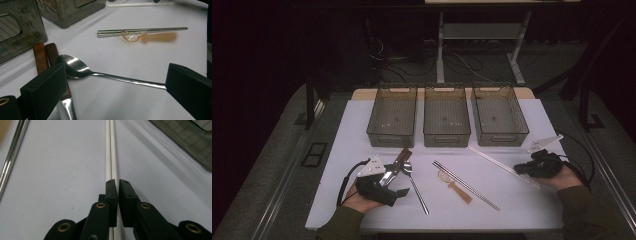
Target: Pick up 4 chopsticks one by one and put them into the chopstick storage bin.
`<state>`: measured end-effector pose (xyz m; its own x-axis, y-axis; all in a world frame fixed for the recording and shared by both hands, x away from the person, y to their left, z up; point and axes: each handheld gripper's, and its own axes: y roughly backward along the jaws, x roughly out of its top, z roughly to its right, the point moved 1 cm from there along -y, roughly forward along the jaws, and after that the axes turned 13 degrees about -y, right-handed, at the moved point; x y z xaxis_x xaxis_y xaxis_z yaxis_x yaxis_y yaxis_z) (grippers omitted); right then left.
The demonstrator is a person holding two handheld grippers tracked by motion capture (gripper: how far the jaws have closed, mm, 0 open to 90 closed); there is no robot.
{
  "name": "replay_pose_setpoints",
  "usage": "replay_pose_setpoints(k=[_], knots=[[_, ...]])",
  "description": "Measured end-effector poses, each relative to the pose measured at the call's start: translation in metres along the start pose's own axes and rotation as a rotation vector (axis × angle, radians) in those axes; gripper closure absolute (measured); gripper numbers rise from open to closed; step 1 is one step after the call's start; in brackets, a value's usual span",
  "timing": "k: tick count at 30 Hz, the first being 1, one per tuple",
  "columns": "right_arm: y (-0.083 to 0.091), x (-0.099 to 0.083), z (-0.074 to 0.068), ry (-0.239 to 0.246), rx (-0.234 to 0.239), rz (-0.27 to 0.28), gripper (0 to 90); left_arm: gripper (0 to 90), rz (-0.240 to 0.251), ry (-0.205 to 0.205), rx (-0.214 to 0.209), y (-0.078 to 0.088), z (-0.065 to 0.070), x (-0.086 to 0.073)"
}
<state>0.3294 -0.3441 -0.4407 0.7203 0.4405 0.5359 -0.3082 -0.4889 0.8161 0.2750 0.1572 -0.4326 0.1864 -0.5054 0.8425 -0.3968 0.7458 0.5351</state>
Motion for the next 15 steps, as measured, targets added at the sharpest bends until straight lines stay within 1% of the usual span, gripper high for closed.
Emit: replay_pose_setpoints(k=[10, 14, 15], knots=[[-0.0008, -0.0003, 0.0004, 0.006, 0.004, 0.001, 83.8, 2.0, -0.001, 0.000, -0.001, -0.0002, 0.0000, -0.0001], [-0.0012, -0.0007, 0.0000, 0.017, 0.001, -0.002, 83.3, 2.0, -0.001, -0.001, -0.001, -0.0002, 0.0001, 0.0000], [-0.0015, -0.0009, 0.0005, 0.018, -0.009, -0.005, 82.7, 2.0, -0.001, -0.001, -0.001, -0.0001, 0.0001, 0.0000]])
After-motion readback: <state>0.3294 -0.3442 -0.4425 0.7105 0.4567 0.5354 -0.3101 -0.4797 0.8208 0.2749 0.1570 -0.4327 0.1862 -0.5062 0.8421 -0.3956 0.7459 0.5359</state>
